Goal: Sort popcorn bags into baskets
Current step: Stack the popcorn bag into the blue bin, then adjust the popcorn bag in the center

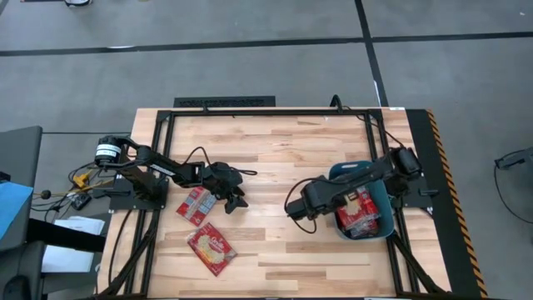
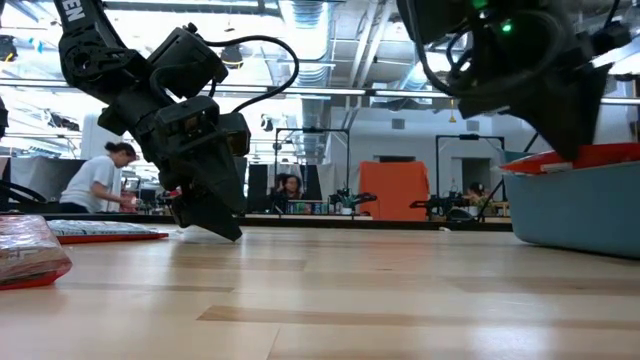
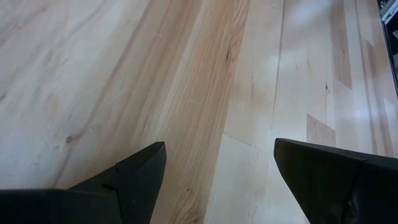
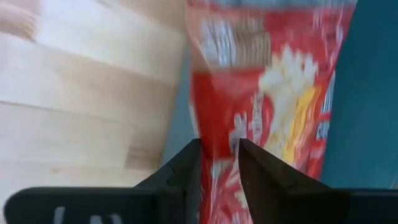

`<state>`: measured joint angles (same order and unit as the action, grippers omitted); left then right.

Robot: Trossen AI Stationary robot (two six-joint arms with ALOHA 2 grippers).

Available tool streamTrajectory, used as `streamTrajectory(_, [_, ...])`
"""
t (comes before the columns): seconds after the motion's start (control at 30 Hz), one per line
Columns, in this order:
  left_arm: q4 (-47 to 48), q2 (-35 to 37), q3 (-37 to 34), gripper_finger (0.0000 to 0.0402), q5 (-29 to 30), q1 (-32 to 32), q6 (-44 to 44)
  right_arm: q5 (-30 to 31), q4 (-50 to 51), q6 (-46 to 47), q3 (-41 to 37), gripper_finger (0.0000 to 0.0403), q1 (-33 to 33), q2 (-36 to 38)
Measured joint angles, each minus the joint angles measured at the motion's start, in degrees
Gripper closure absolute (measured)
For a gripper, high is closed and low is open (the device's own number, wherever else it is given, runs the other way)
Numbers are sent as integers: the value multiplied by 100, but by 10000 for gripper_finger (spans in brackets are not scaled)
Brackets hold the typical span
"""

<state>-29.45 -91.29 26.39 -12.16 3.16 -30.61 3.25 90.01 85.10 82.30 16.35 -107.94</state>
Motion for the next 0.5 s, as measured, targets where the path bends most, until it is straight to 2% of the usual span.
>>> streamTrajectory(0.1, [2,0,0,111,0,0,2,366,0,-134,183,270,-28,0])
streamTrajectory(0.2, [4,0,0,111,0,0,2,419,-134,-397,305,282,-29,0])
streamTrajectory(0.3, [4,0,2,111,63,0,0,417,-311,-541,309,319,-27,0])
streamTrajectory(0.4, [4,0,2,111,88,0,0,417,-532,-658,309,375,-27,0])
streamTrajectory(0.5, [4,0,2,111,89,0,0,434,-731,-824,309,389,-51,0])
